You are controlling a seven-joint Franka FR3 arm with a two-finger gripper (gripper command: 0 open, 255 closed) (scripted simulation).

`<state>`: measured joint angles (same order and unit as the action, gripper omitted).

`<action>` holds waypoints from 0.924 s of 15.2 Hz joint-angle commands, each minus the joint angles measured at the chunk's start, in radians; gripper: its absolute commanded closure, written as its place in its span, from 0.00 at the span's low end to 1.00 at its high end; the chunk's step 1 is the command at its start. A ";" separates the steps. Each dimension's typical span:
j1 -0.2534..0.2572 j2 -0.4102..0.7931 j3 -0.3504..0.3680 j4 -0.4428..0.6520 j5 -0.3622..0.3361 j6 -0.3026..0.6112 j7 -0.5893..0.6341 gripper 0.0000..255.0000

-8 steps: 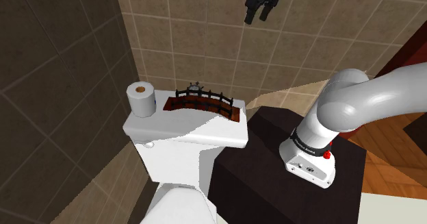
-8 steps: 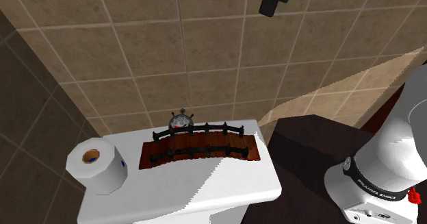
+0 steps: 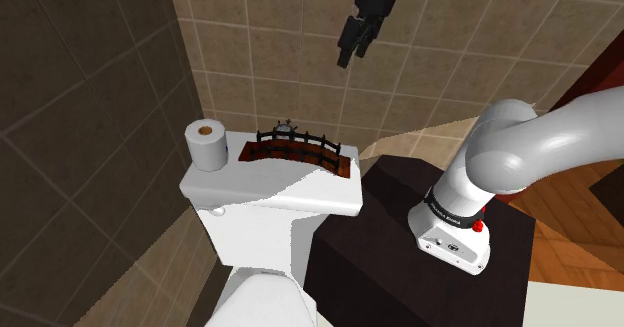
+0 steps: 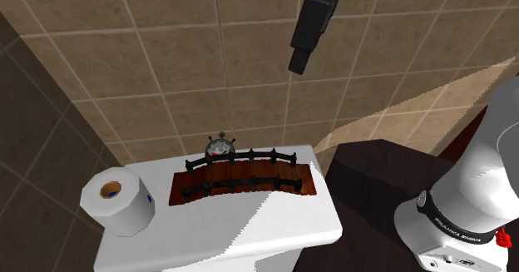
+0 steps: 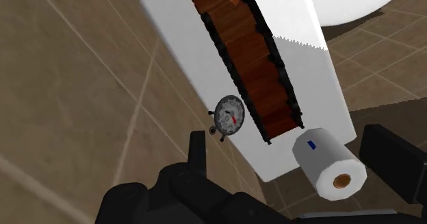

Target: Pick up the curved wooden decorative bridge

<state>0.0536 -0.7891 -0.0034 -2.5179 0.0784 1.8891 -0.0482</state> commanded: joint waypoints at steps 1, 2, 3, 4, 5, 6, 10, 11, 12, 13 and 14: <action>0.023 0.027 0.012 -0.050 0.007 0.087 -0.025 0.00; 0.033 0.042 0.016 -0.071 0.009 0.127 -0.039 0.00; 0.044 0.058 0.021 -0.091 0.012 0.168 -0.052 0.00; 0.054 0.077 0.025 -0.110 0.015 0.209 -0.066 0.00; 0.065 0.097 0.030 -0.128 0.017 0.250 -0.079 0.00; 0.076 0.119 0.034 -0.144 0.020 0.292 -0.093 0.00; 0.120 0.226 0.051 -0.196 0.031 0.466 -0.148 0.00; 0.130 0.258 0.055 -0.205 0.034 0.510 -0.161 0.00; 0.141 0.291 0.059 -0.213 0.036 0.555 -0.175 0.00; 0.152 0.326 0.063 -0.219 0.039 0.600 -0.189 0.00; 0.163 0.362 0.067 -0.224 0.041 0.644 -0.203 0.00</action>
<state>0.2054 -0.4596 0.0600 -2.7355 0.1175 2.4872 -0.2354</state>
